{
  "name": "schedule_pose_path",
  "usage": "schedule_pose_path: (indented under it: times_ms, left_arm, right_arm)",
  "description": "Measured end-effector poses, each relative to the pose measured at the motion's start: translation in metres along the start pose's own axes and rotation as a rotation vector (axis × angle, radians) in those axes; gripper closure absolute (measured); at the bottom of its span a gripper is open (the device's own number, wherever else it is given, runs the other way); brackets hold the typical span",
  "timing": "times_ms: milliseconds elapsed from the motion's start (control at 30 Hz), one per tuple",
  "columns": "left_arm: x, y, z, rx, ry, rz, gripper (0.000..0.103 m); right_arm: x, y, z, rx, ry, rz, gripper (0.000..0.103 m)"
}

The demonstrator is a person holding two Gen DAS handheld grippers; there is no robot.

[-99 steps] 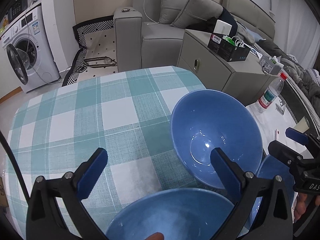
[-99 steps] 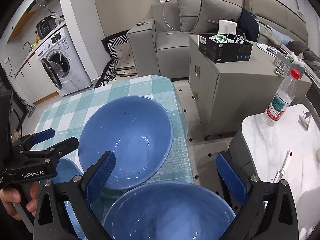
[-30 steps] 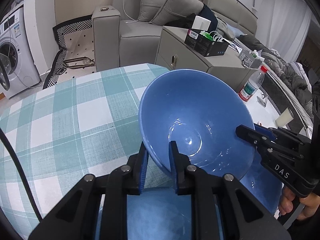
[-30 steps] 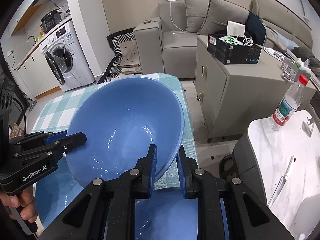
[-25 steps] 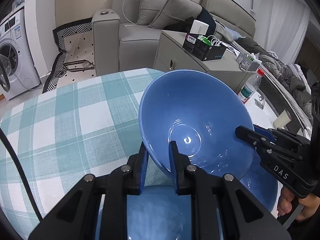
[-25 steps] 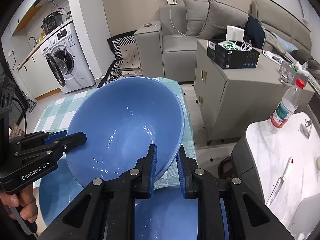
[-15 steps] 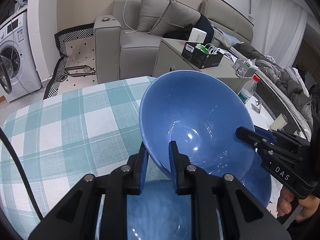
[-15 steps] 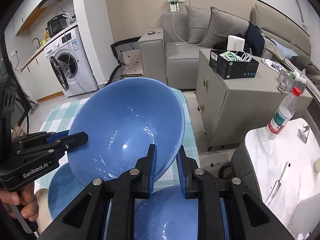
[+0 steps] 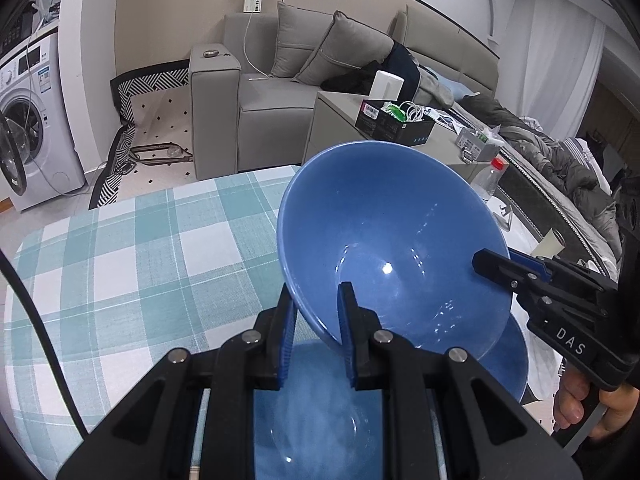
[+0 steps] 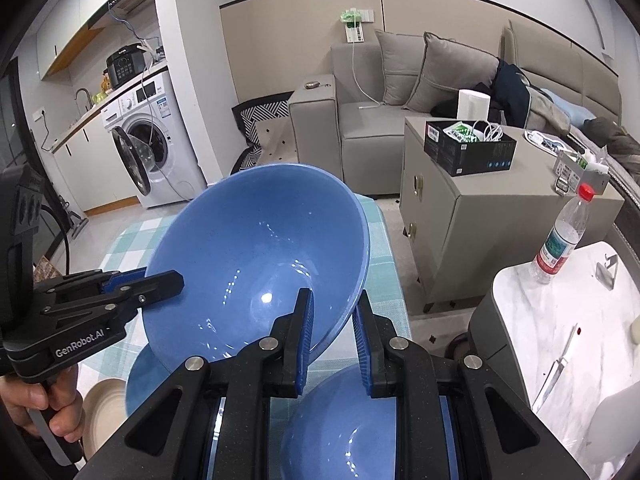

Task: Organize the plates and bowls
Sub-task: 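Lift the held blue bowls with both tools and carry them across the table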

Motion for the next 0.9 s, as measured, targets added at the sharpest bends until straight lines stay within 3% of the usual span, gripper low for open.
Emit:
schedule_pose_path:
  times_ms: [900]
  left_arm:
    - [-0.049,0.007,-0.026,0.025,-0.066,0.003,0.085]
  right_arm:
    - [-0.051,0.044,-0.028,-0.04,-0.064,0.027,0.082]
Point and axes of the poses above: each gripper's, at about its wrist camera, not at the fingertips, and x roughly the way its jaws point, y to its left, z to its top, the point moved 4 cm from there along x, roughly the way its jaws point, and after that the axes turned 3 degrees about z, right-handed, at the moved point
